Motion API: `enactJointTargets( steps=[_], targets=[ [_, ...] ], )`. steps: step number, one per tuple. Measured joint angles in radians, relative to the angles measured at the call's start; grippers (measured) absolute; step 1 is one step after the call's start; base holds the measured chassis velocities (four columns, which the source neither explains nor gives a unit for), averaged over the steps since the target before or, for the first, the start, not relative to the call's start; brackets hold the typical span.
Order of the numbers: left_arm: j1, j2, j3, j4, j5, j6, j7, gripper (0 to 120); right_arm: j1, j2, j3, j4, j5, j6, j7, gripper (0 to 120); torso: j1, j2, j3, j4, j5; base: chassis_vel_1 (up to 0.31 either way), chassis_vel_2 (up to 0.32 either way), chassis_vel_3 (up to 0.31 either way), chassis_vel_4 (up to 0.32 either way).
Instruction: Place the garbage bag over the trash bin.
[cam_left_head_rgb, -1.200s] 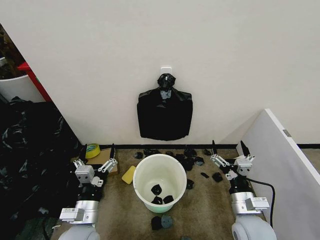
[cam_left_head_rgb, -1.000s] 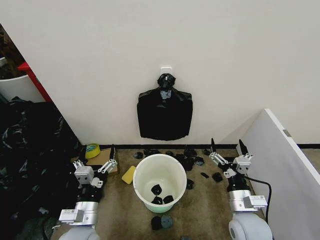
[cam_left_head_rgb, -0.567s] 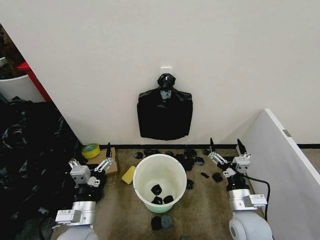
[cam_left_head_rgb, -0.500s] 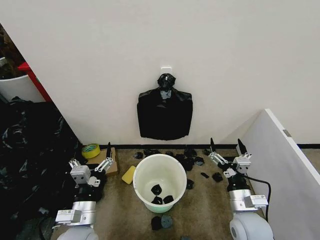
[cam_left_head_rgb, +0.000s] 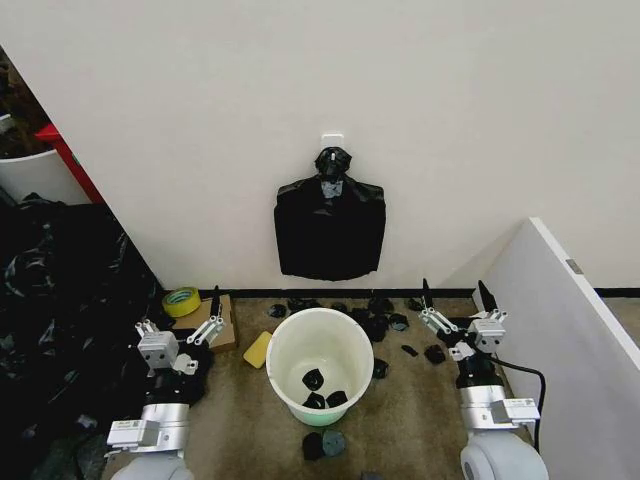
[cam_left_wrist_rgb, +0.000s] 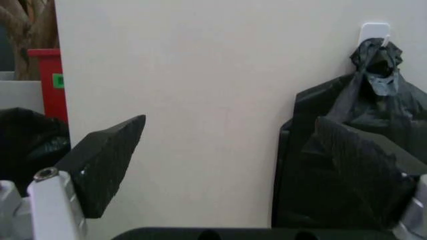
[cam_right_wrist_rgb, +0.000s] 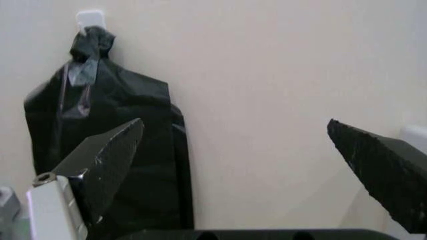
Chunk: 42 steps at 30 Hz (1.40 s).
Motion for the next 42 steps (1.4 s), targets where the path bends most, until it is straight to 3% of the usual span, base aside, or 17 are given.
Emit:
enactJointTargets(
  steps=[4, 9, 20, 34, 38, 41, 42],
  targets=[
    [0.003, 0.002, 0.007, -0.002, -0.008, -0.009, -0.010, 100, -0.023, 0.014, -0.026, 0.051, 0.099, -0.057, 0.042, 100, 0.000, 0.000, 0.000, 0.0000, -0.0004, 0.000, 0.000, 0.000, 0.000],
    [0.000, 0.008, 0.013, 0.007, -0.009, -0.022, -0.005, 100, -0.028, 0.029, -0.004, 0.015, -0.010, -0.003, -0.016, 100, 0.000, 0.000, 0.000, 0.0001, 0.0001, 0.000, 0.000, 0.000, 0.000],
    [-0.017, 0.015, 0.015, 0.032, -0.004, -0.039, 0.020, 100, -0.020, 0.026, 0.014, -0.014, -0.077, 0.038, -0.103, 100, 0.000, 0.000, 0.000, 0.0000, -0.0001, 0.000, 0.000, 0.000, 0.000],
    [-0.032, 0.016, 0.016, 0.048, -0.015, -0.043, 0.019, 100, 0.034, 0.021, 0.002, -0.067, -0.098, 0.028, -0.094, 100, 0.000, 0.000, 0.000, 0.0000, -0.0001, 0.000, 0.000, 0.000, 0.000],
    [-0.028, 0.019, 0.012, 0.047, -0.016, -0.048, 0.011, 100, 0.055, 0.017, 0.003, -0.090, -0.152, -0.018, -0.065, 100, 0.000, 0.000, 0.000, 0.0000, -0.0001, 0.000, 0.000, 0.000, 0.000],
    [-0.025, 0.019, 0.009, 0.044, -0.016, -0.051, 0.003, 100, 0.110, -0.006, -0.048, -0.113, 0.043, -0.051, -0.101, 100, 0.000, 0.000, 0.000, -0.0002, -0.0001, 0.000, 0.000, 0.000, 0.000],
    [-0.025, 0.019, 0.009, 0.044, -0.016, -0.051, 0.003, 100, 0.110, -0.006, -0.048, -0.113, 0.043, -0.051, -0.101, 100, 0.000, 0.000, 0.000, -0.0002, -0.0001, 0.000, 0.000, 0.000, 0.000]
  ],
)
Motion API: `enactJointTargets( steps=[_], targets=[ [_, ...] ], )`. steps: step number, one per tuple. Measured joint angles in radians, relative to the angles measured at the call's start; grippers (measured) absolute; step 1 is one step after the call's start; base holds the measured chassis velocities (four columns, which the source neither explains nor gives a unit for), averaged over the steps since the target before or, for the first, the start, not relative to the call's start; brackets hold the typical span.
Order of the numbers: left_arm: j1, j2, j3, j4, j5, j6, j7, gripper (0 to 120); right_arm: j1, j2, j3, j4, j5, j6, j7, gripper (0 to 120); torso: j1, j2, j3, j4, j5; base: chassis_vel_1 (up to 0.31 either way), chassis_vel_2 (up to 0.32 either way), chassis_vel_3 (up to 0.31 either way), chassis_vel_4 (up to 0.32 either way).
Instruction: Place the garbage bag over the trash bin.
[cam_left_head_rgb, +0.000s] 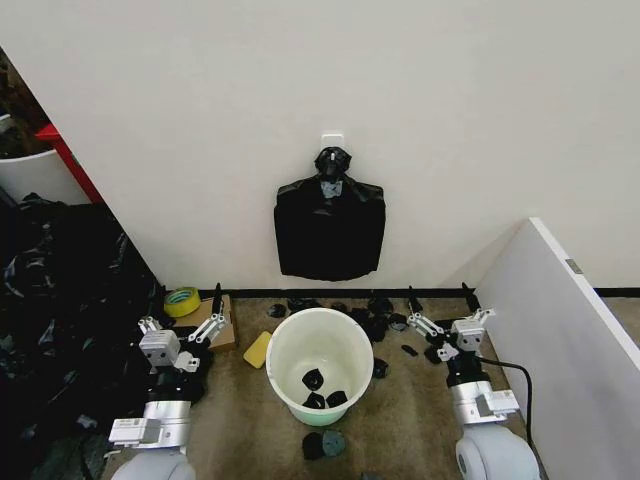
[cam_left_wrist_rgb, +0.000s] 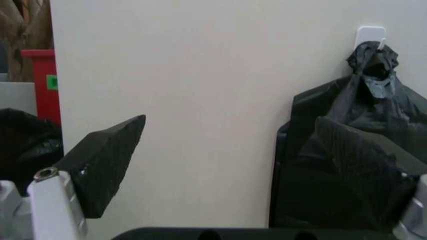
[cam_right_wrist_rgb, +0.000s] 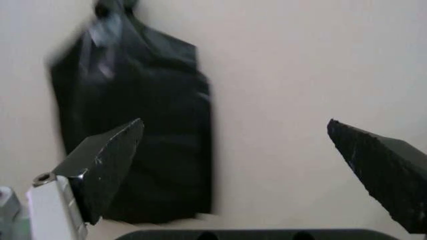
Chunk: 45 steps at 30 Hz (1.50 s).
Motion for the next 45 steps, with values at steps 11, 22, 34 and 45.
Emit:
enactJointTargets(
  steps=[11, 22, 34, 45],
  targets=[
    [0.015, 0.008, -0.022, 0.002, 0.004, -0.001, -0.023, 100, 0.280, -0.013, -0.191, -0.051, 0.668, -0.110, -0.031, 100, 0.000, 0.000, 0.000, 0.0002, -0.0004, 0.000, 0.000, 0.000, 0.000],
    [0.003, 0.004, -0.021, 0.022, 0.002, 0.003, -0.037, 100, 0.516, 0.102, -0.309, -0.128, 0.913, -0.236, 0.110, 100, 0.000, 0.000, 0.000, 0.0003, -0.0003, 0.000, 0.000, 0.000, 0.000],
    [-0.015, 0.009, -0.021, 0.059, 0.002, 0.005, -0.043, 100, 0.645, 0.163, -0.303, -0.294, 0.857, -0.234, 0.111, 100, 0.000, 0.000, 0.000, 0.0002, -0.0003, 0.000, 0.000, 0.000, 0.000],
    [-0.024, 0.007, -0.017, 0.081, 0.007, 0.006, -0.048, 100, 0.689, 0.194, -0.271, -0.359, 0.832, -0.239, 0.116, 62, 0.000, 0.000, 0.000, 0.0001, -0.0001, 0.000, 0.000, 0.000, 0.000]
  ],
)
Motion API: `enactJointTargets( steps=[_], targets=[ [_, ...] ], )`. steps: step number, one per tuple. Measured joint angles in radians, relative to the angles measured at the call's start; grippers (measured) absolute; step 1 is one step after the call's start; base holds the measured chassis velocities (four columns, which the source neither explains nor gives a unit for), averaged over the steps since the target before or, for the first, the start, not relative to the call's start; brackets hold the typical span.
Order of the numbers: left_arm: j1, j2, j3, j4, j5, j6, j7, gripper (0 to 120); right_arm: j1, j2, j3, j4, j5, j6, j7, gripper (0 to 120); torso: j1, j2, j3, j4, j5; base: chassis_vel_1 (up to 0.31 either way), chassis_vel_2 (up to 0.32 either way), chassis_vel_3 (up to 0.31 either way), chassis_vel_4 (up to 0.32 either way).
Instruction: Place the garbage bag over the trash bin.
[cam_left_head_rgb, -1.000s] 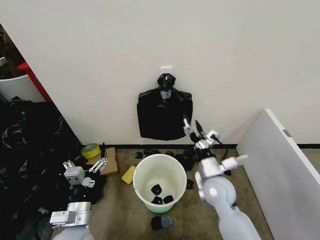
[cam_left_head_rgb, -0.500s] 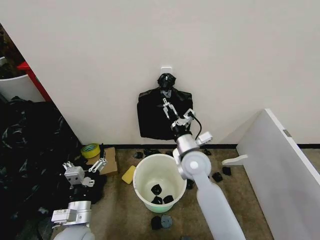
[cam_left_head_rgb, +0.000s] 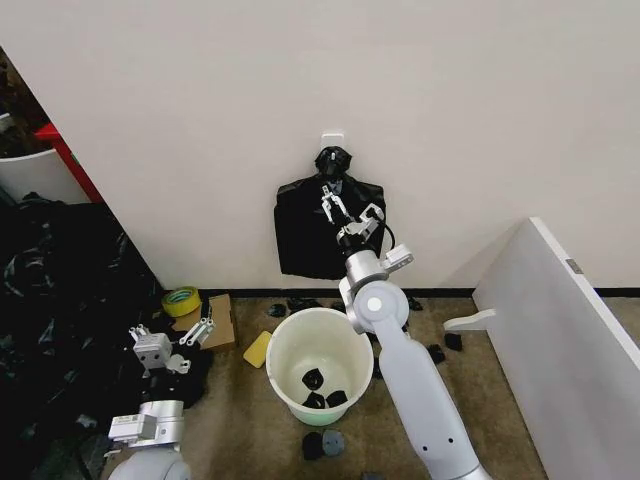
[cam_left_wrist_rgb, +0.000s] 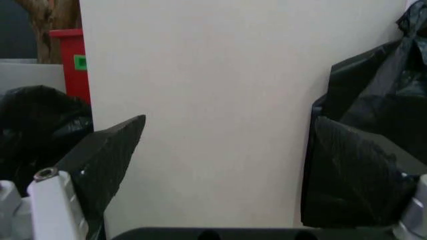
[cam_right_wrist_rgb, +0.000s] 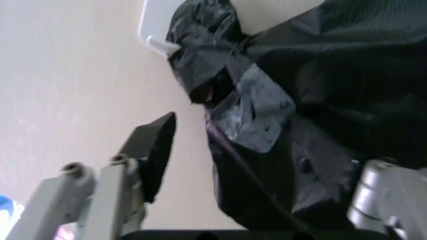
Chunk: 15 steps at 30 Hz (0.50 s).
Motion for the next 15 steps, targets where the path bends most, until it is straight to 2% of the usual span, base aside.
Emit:
enactJointTargets(
  steps=[1, 9, 10, 15],
  targets=[
    [0.000, 0.000, 0.000, 0.000, 0.000, 0.000, 0.000, 100, 0.000, 0.000, 0.000, 0.000, 0.000, 0.000, 0.000, 62, 0.000, 0.000, 0.000, 0.0000, 0.0000, 0.000, 0.000, 0.000, 0.000],
    [0.001, -0.007, 0.001, 0.002, 0.011, 0.000, -0.009, 100, 0.012, 0.011, 0.016, -0.015, -0.015, 0.001, -0.012, 30, 0.000, 0.000, 0.000, 0.0000, 0.0000, 0.000, 0.000, 0.000, 0.000],
    [0.001, -0.007, 0.001, 0.002, 0.011, 0.000, -0.009, 100, 0.012, 0.011, 0.016, -0.015, -0.015, 0.001, -0.012, 30, 0.000, 0.000, 0.000, 0.0000, 0.0000, 0.000, 0.000, 0.000, 0.000],
    [0.004, -0.009, 0.001, 0.007, 0.017, -0.001, -0.020, 100, 0.011, 0.011, 0.015, -0.019, -0.030, 0.007, -0.023, 7, 0.000, 0.000, 0.000, 0.0000, 0.0000, 0.000, 0.000, 0.000, 0.000]
  ],
)
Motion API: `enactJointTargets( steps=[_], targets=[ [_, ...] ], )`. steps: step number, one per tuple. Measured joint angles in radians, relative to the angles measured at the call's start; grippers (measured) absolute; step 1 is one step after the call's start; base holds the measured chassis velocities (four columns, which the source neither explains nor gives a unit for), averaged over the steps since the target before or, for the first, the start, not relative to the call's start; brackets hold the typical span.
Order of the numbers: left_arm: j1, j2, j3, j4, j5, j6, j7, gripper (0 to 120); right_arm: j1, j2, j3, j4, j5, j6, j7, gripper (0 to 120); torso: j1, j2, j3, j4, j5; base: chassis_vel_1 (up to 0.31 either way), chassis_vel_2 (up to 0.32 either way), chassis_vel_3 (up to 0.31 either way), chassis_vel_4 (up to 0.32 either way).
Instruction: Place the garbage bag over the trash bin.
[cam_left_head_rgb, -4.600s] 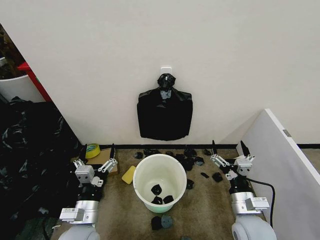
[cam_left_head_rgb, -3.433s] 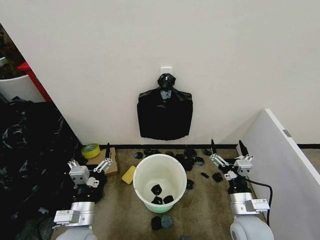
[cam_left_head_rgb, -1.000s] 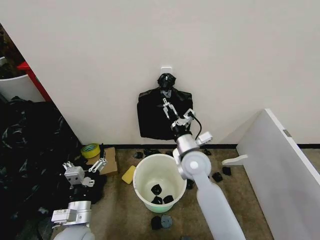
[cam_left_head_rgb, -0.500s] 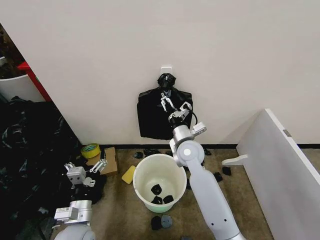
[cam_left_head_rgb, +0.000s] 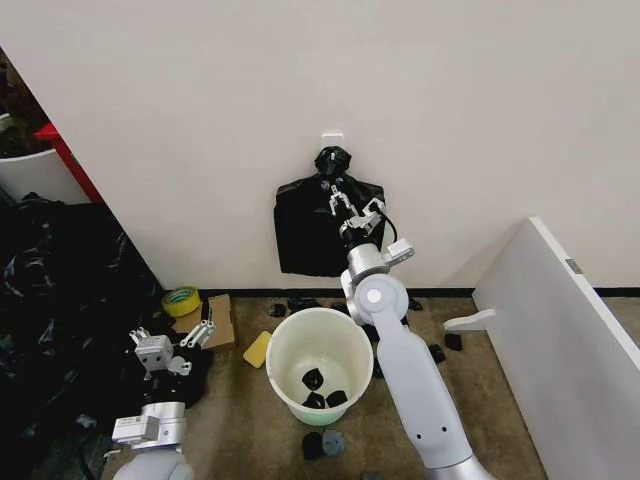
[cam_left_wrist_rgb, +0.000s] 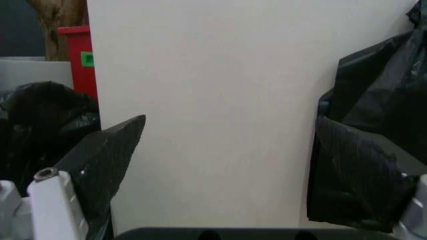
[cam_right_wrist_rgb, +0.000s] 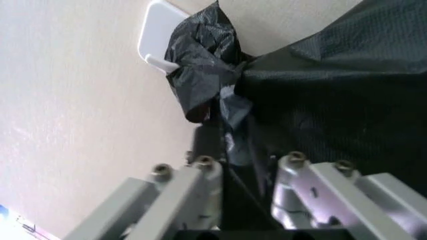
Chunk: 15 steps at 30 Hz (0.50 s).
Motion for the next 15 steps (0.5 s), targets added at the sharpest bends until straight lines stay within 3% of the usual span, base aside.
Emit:
enactJointTargets(
  steps=[3, 11, 15],
  targets=[
    [-0.002, -0.001, 0.000, 0.005, 0.001, 0.000, -0.002, 100, -0.001, 0.000, -0.001, -0.003, -0.004, 0.005, -0.006, 0, 0.000, 0.000, 0.000, 0.0001, 0.0000, 0.000, 0.000, 0.000, 0.000],
    [-0.012, -0.003, 0.005, 0.020, 0.001, -0.001, -0.006, 100, -0.062, -0.002, -0.023, 0.037, -0.019, 0.028, -0.025, 0, 0.000, 0.000, 0.000, 0.0002, 0.0000, 0.000, 0.000, 0.000, 0.000],
    [-0.019, -0.003, 0.005, 0.024, 0.001, -0.001, -0.008, 100, -0.148, -0.049, -0.055, 0.095, -0.037, 0.039, -0.037, 0, 0.000, 0.000, 0.000, -0.0001, 0.0003, 0.000, 0.000, 0.000, 0.000]
  ],
)
